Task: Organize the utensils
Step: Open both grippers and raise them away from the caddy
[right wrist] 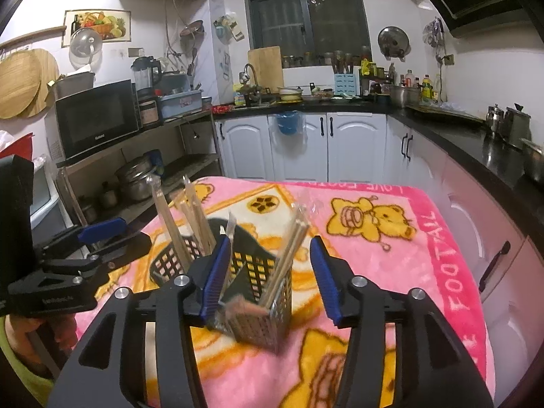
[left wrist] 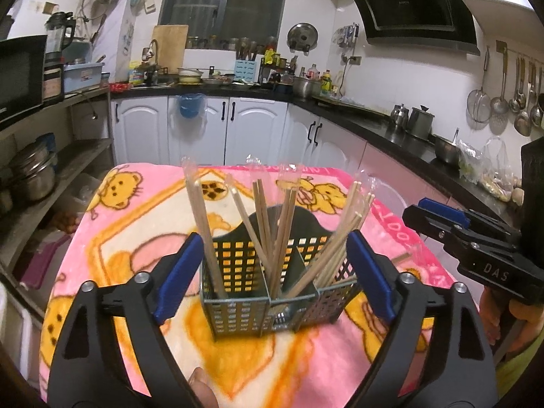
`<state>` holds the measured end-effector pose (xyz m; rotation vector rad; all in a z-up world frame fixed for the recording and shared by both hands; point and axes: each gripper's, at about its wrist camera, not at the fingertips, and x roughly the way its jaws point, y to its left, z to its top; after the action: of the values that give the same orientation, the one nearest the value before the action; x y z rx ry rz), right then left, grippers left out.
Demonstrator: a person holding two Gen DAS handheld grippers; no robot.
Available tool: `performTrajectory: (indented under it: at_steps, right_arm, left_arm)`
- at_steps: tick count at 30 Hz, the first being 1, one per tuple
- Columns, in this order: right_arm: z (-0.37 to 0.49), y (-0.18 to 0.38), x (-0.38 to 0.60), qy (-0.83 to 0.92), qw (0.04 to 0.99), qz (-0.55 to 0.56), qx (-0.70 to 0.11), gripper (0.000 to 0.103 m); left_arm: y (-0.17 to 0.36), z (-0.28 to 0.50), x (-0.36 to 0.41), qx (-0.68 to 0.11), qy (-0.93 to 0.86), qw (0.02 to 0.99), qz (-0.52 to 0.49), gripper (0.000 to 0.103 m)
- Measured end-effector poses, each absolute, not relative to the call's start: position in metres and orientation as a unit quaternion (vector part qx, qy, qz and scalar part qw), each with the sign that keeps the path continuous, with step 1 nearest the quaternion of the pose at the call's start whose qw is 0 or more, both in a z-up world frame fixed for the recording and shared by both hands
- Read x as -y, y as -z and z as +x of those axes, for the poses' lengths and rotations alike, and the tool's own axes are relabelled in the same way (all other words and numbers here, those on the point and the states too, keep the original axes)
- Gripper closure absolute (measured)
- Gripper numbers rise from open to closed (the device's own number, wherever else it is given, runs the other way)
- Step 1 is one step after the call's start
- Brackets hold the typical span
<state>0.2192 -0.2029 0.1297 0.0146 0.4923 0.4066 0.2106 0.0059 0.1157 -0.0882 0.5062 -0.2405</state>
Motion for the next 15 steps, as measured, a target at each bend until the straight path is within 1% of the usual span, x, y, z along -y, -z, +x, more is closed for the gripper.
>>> performTrajectory:
  at_steps: [4,8,9,10,11,15]
  right_arm:
    - [0.213,-0.119,0.205,-0.193,0.949,0.002,-0.250,0.049]
    - [0.204,-0.113,0.206,-0.189,0.950,0.002,-0.251,0.045]
    - [0.202,-0.112,0.206,-0.188,0.950,0.001,-0.250,0.042]
    - [0.200,-0.111,0.206,-0.187,0.950,-0.001,-0.249,0.040]
    - [0.196,-0.110,0.206,-0.186,0.951,-0.001,-0.247,0.037]
    - [0.187,-0.104,0.203,-0.191,0.950,-0.006,-0.249,0.032]
  left_arm:
    - [-0.109,0.203,-0.007,-0.252,0.115,0.960,-0.041,0.015]
    - [-0.102,0.198,-0.006,-0.258,0.111,0.959,-0.037,0.014]
    - [-0.100,0.196,-0.007,-0.261,0.110,0.958,-0.039,0.014]
    - [-0.098,0.195,-0.007,-0.262,0.111,0.958,-0.040,0.010]
    - [-0.096,0.193,-0.007,-0.262,0.111,0.958,-0.042,0.010]
    - [-0.091,0.187,-0.007,-0.264,0.106,0.958,-0.042,0.010]
